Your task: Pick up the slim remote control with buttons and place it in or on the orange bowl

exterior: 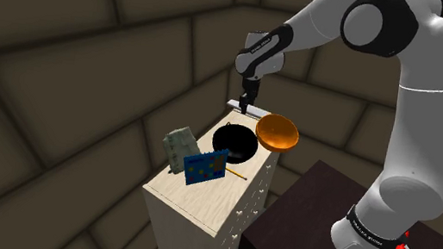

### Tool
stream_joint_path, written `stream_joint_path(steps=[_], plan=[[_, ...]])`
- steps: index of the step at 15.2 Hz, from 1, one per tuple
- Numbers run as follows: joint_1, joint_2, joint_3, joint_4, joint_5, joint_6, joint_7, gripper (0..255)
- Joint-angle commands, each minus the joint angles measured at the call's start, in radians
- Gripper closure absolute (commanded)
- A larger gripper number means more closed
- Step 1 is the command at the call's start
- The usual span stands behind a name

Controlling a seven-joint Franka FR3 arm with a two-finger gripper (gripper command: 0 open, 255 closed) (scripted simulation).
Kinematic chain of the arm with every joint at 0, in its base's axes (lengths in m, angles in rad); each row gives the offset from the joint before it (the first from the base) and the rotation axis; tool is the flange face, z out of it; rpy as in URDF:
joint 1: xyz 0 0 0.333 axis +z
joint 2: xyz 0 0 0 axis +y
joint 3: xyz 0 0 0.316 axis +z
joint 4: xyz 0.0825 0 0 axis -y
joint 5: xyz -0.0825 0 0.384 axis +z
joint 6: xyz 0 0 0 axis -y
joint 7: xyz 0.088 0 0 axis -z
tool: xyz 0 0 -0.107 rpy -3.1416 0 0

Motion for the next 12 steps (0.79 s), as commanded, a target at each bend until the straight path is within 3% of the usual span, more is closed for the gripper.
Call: stream_joint_path(steps=[1, 12], plan=[[0.002, -0.018, -0.002, 0.003, -0.005, -0.022, 0.003, 255], [0.009, -0.098, -0.012, 0.05, -0.028, -0.147, 0.018, 255]])
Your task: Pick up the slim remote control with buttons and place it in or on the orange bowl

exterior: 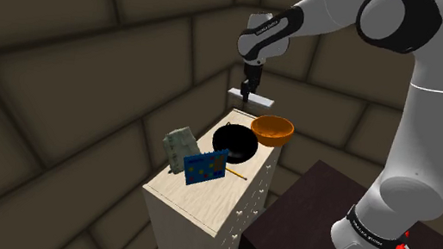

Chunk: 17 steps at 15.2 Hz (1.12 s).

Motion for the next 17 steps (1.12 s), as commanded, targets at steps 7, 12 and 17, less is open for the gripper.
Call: stream_joint_path(steps=[7, 12, 17], plan=[[0.003, -0.047, -0.004, 0.042, -0.013, -0.088, 0.008, 255], [0.021, -0.242, -0.008, -0.212, -0.061, -0.025, 0.04, 255], [0.022, -0.438, -0.002, -0.435, -0.112, 0.006, 0.079, 255]])
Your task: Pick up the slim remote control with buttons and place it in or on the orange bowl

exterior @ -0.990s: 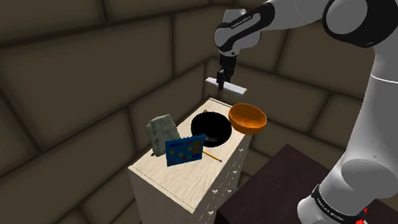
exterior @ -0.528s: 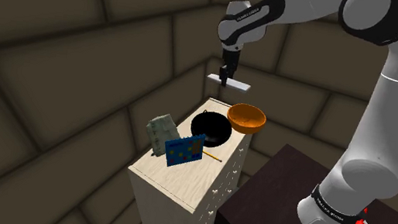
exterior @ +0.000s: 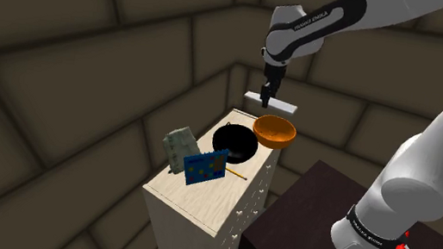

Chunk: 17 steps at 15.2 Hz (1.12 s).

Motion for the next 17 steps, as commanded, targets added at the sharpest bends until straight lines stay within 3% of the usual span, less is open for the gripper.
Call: stream_joint_path(steps=[1, 3, 17], plan=[[-0.003, -0.069, 0.003, -0.077, -0.017, 0.01, 0.013, 255], [-0.008, -0.147, 0.009, -0.155, -0.035, 0.01, 0.028, 255], [-0.004, -0.022, -0.004, -0.239, -0.017, 0.218, 0.013, 255]])
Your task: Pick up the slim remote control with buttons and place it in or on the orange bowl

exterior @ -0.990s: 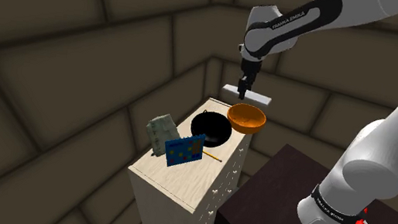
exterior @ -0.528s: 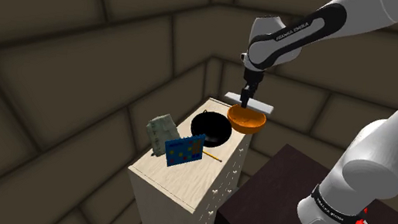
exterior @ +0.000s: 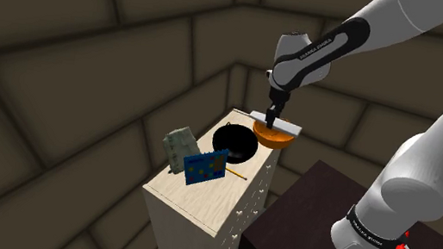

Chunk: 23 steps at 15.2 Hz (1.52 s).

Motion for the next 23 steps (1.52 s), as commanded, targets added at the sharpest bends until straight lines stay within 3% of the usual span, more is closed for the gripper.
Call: stream_joint_path(steps=[1, 7, 8, 13, 17, 23], plan=[[0.001, 0.008, 0.0, -0.005, 0.002, 0.013, 0.0, 255], [0.001, 0.008, 0.0, -0.005, 0.002, 0.013, 0.0, 255], [0.001, 0.008, 0.0, -0.005, 0.002, 0.013, 0.0, 0], [0.001, 0.008, 0.0, -0.005, 0.002, 0.013, 0.0, 0], [-0.001, -0.084, 0.009, 0.049, -0.013, -0.131, 0.013, 0], [-0.002, -0.084, 0.009, 0.049, -0.013, -0.131, 0.013, 0]])
